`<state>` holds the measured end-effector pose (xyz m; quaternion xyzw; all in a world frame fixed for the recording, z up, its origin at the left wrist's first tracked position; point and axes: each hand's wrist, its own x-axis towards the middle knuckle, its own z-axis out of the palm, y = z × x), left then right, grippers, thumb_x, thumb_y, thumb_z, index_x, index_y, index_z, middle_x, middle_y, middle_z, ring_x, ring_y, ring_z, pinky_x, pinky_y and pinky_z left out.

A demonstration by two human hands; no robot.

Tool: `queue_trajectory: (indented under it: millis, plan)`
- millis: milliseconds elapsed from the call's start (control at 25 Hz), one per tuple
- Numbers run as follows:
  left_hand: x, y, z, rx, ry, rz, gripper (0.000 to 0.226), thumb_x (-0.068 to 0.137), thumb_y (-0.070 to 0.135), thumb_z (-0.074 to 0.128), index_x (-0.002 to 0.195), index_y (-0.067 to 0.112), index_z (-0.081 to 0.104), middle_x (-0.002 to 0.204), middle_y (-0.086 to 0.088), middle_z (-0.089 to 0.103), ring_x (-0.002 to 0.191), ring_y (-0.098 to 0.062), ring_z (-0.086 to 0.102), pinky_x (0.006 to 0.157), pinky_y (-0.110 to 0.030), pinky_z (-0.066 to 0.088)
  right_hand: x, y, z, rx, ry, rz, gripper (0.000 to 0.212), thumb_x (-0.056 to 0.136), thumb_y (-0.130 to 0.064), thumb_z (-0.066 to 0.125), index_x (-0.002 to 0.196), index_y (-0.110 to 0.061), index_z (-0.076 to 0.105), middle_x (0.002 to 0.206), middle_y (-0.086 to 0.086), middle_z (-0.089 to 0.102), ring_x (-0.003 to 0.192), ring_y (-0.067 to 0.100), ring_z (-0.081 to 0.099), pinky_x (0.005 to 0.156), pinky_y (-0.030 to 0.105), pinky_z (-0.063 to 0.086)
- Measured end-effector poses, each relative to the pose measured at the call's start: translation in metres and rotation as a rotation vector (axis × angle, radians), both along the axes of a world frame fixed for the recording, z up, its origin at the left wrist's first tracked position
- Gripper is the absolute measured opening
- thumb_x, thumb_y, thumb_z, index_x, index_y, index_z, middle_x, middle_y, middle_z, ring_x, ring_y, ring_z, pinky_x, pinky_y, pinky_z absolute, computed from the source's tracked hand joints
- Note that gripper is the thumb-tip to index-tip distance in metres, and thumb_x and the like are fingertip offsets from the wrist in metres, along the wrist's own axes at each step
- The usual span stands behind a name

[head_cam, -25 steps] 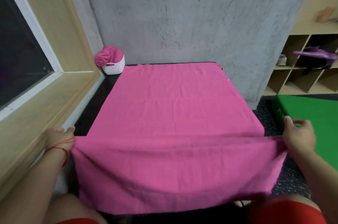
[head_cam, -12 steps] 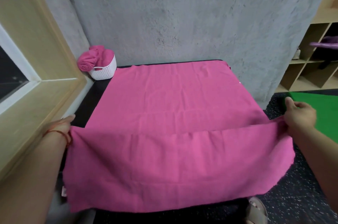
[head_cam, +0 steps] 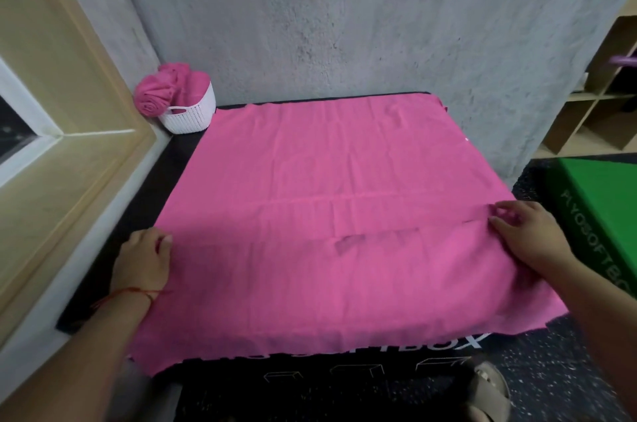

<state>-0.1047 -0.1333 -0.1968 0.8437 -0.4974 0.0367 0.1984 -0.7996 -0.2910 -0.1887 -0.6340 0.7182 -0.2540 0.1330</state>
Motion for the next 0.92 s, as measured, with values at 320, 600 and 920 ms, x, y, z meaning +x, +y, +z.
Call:
queue_trajectory:
  millis: [320,600,920]
  plan:
    - [-0.031,0.050,0.017,-0.080,0.056,0.132,0.063,0.097,0.029,0.067,0.150,0.007,0.042,0.145,-0.030,0.045,0.126,-0.056,0.047,0.094,-0.069,0.046,-0.024,0.073,0.002,0.112,0.154,-0.102,0.053,0.101,-0.060,0.054,0.147,-0.035,0.054,0.155,0.011,0.048,0.135,0.047,0.048,0.108,0.063,0.044]
    - [-0.056,0.115,-0.014,-0.151,0.120,0.127,0.037,0.091,0.015,0.074,0.122,-0.001,0.064,0.121,-0.032,0.060,0.112,-0.054,0.057,0.094,-0.063,0.049,-0.024,0.157,-0.029,0.025,-0.276,-0.191,0.059,0.097,-0.036,0.070,0.150,-0.022,0.047,0.156,0.020,0.038,0.137,0.045,0.048,0.116,0.063,0.040]
    - [-0.046,0.150,-0.026,-0.373,0.643,0.269,0.030,0.074,0.022,0.065,0.062,-0.005,0.057,0.059,-0.009,0.043,0.052,-0.008,0.037,0.052,-0.029,0.033,-0.024,0.184,-0.059,0.185,-0.781,-0.301,0.069,0.098,-0.008,0.070,0.159,-0.014,0.038,0.138,0.001,0.056,0.127,0.026,0.056,0.114,0.049,0.045]
